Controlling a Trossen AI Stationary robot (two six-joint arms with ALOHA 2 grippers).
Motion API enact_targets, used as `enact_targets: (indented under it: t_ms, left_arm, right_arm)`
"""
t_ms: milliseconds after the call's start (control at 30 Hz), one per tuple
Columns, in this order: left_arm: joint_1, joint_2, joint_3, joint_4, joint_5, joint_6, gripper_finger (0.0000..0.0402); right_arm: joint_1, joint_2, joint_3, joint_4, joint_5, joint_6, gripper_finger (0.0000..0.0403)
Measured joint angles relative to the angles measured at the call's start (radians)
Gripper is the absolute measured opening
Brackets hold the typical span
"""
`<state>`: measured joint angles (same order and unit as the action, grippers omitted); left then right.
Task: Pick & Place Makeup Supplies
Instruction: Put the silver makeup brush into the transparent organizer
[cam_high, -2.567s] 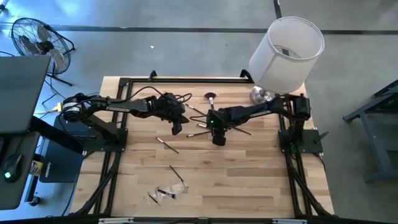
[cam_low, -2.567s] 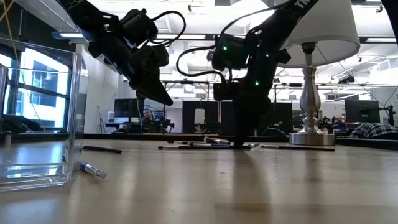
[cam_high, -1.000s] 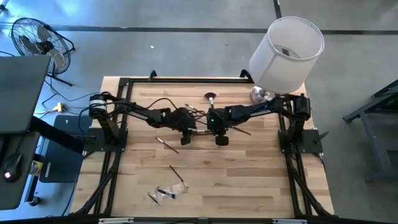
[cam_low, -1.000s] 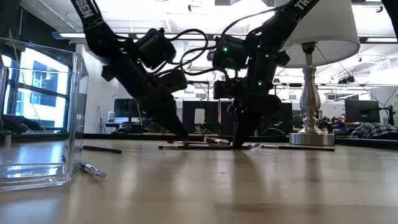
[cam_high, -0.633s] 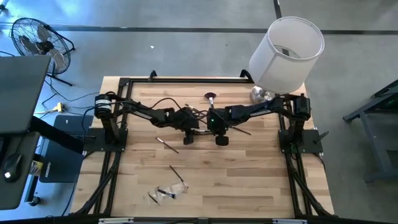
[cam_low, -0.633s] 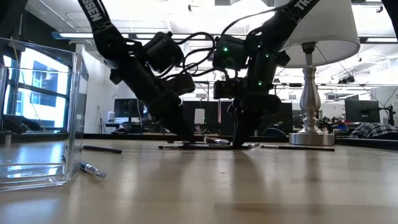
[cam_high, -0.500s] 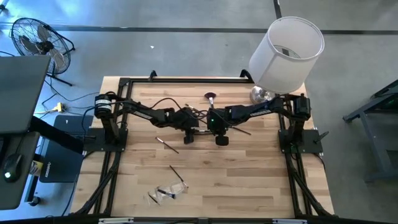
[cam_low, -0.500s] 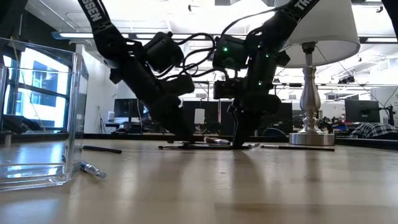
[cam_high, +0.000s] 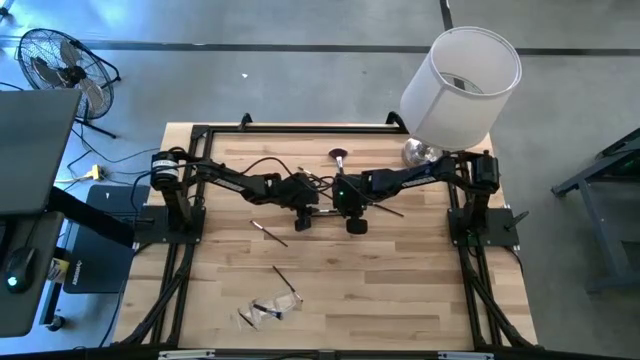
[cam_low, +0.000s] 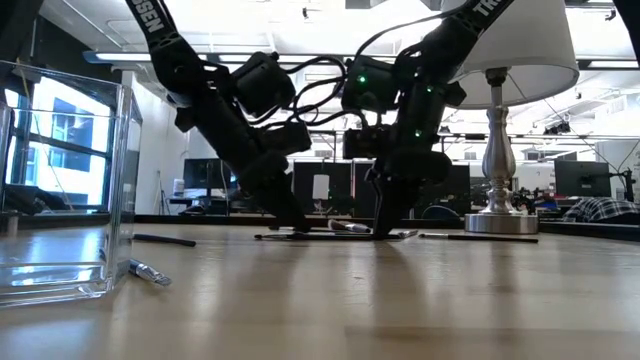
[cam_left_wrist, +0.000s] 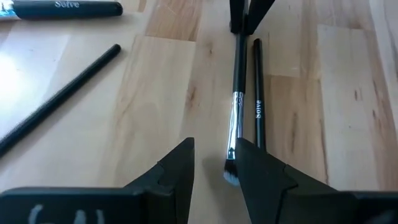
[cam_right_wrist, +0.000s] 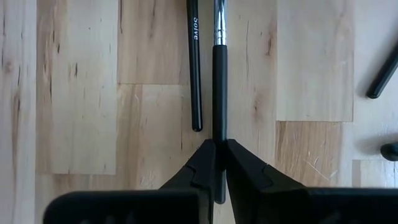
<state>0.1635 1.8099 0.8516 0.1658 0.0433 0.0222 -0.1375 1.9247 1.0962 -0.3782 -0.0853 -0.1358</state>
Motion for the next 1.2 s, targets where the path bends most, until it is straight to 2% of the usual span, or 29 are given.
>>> enact_targets:
  t_ms: [300,667,767,933,1200]
  left_arm:
    - [-0.017,0.019,-0.002,0.002,0.021,-0.008,0.0115]
    - [-0.020,0.019,0.000,-0.024,-0.006,-0.002,0.0113]
    - [-0.020,0.018,0.000,-0.035,-0.007,0.014,0.0093]
    - [-0.021,0.018,0.000,-0.069,-0.007,0.027,0.0014]
    - [-0.021,0.019,-0.001,-0.073,-0.013,0.023,0.0004]
  right_arm:
    - [-0.006,0.000,0.000,0.003,-0.021,0.004,0.0017]
    - [-0.006,0.000,0.000,0.006,-0.021,0.005,0.0021]
    - [-0.006,-0.018,0.000,0.004,-0.016,0.005,0.0023]
    - [-0.002,-0.078,-0.006,-0.009,0.028,0.081,0.0025]
    - [-0.003,-0.156,-0.002,-0.005,0.043,0.097,0.0063]
